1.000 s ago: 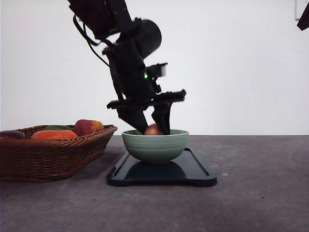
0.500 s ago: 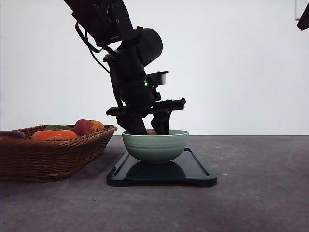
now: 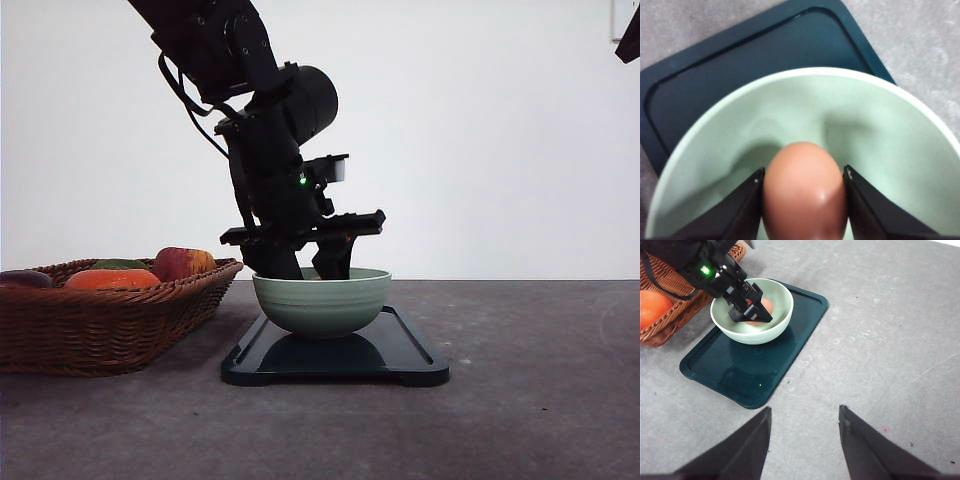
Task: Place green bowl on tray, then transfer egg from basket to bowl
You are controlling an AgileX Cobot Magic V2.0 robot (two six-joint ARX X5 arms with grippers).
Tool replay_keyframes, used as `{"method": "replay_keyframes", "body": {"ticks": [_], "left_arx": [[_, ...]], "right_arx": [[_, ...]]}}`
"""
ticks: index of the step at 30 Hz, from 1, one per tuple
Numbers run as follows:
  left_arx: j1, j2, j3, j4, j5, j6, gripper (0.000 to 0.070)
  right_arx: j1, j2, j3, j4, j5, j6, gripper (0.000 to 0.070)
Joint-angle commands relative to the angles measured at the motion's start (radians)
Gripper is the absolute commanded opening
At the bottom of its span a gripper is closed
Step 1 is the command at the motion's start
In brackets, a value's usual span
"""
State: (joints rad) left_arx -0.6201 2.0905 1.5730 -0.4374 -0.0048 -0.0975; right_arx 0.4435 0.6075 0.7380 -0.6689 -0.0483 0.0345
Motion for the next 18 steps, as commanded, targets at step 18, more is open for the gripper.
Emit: {"method": "replay_keyframes", "body": {"ticks": [18], "left_arx": [[-0.01, 0.042, 0.115, -0.089, -0.003, -0.001, 0.0381]], "right_arx": [[0.006, 0.005, 0.005, -0.015, -0.003, 0.003, 0.0266]]}}
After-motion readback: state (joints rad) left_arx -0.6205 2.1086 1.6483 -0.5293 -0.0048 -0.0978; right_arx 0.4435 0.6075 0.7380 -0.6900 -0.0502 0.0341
